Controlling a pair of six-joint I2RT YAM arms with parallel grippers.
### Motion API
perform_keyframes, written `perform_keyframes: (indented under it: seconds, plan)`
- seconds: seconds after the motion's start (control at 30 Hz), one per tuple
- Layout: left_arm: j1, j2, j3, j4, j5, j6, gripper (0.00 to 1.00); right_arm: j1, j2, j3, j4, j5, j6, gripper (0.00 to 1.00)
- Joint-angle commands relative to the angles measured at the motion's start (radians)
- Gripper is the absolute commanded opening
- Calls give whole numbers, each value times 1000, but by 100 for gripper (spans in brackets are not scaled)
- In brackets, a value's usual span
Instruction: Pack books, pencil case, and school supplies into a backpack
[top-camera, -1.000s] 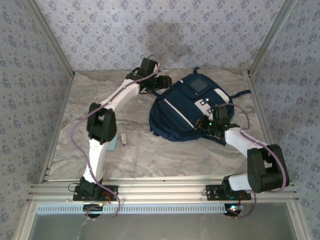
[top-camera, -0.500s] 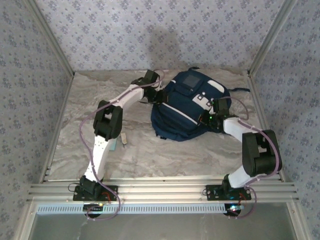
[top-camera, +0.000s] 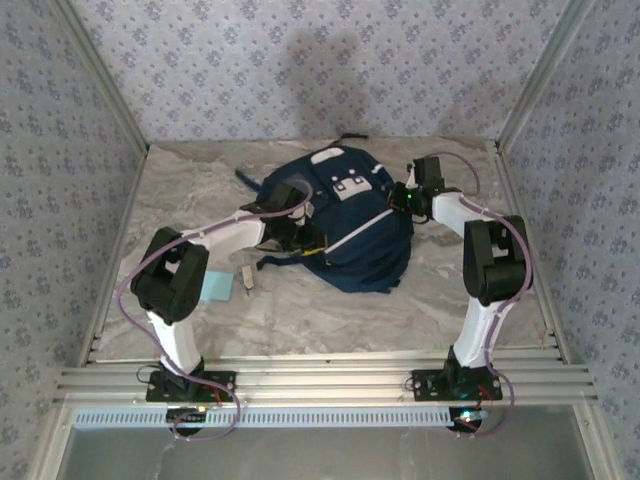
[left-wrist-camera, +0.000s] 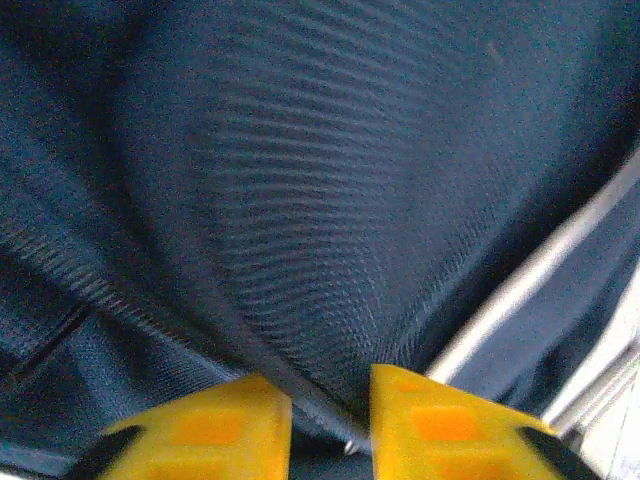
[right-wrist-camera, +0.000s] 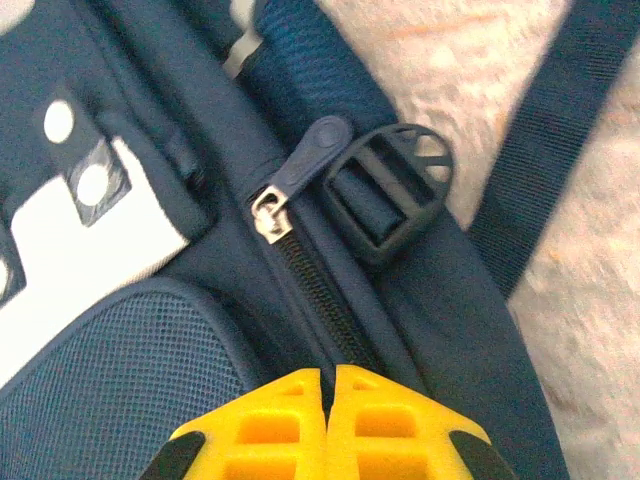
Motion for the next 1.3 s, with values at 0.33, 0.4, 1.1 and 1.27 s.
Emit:
perform_keyframes:
  seconds: [0.33,0.4,1.1,1.27]
  plan:
    - [-14,156,561,-282,-145,310,61,49,27,98,-7,-114,-42,0]
    - [-11,255,691,-309,-134,345,62,52,21,92,1,-123,-33,0]
    - [43,750,1289,-586,-17,454,61,19,-84,1,83,-164,47,0]
    - [33,779,1213,-483,-85,388,60,20,-105,-42,2,-112,83,0]
